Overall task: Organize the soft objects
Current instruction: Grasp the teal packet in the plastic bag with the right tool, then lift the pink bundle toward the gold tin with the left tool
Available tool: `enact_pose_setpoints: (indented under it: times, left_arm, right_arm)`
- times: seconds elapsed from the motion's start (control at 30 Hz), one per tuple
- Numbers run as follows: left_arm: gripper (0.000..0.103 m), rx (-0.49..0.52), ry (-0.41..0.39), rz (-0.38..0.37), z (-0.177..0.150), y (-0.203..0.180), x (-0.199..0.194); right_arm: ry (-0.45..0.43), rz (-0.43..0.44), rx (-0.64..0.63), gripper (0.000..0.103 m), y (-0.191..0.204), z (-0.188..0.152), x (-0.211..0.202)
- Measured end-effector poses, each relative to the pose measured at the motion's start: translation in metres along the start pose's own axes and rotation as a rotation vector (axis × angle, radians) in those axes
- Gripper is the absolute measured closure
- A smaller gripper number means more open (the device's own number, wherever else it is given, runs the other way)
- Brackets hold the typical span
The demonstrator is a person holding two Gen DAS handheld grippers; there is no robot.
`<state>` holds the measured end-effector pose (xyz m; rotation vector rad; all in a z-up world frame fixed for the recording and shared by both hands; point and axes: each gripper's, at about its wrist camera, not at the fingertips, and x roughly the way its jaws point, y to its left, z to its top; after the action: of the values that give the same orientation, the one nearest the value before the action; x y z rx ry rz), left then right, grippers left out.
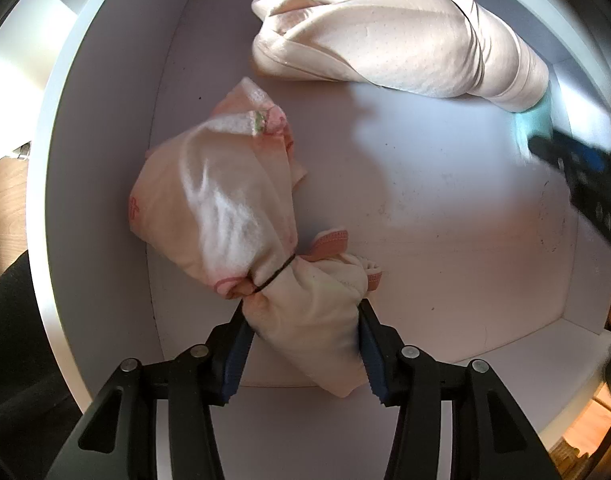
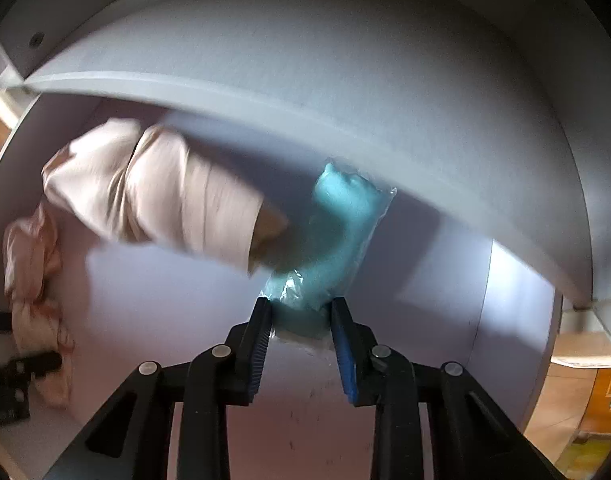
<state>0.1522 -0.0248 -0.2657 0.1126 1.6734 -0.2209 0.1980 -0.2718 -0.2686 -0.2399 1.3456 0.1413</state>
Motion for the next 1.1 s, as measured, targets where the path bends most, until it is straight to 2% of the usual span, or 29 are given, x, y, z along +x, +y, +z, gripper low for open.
enact_pose_setpoints:
  times: [0.17, 0.23, 0.37, 0.6, 0.8, 0.97, 1.1]
  left_arm:
    - [0.052, 0.002, 0.000, 0.003, 0.000, 0.000, 0.002]
    - [0.052, 0.000, 0.000, 0.002, 0.000, 0.000, 0.002]
    - [0.053, -0.007, -0.004, -0.007, -0.001, 0.001, 0.002]
    - [0.053, 0.002, -0.011, -0.004, -0.004, 0.004, 0.003]
    - [0.053, 0.007, -0.017, 0.008, -0.008, 0.001, 0.004]
    - [0.054, 0.006, -0.030, 0.023, -0.010, -0.003, 0.003]
    - [0.055, 0.013, -0.068, 0.022, -0.012, -0.006, -0.005]
  right_arm:
    - [0.116, 0.040, 0.051, 0.072, -0.010, -0.031, -0.005]
    - [0.174, 0.092, 0.107, 0.070, -0.020, -0.043, -0.005]
    - [0.121, 0.133, 0.210, 0.062, -0.044, -0.050, -0.012]
    - [0.131, 0.175, 0.283, 0.062, -0.063, -0.037, 0.008]
    - [0.157, 0.151, 0.237, 0.070, -0.059, -0.043, 0.012]
    - [0.195, 0.063, 0.223, 0.072, -0.060, -0.069, 0.011]
    - [0.222, 0.042, 0.232, 0.072, -0.067, -0.081, 0.013]
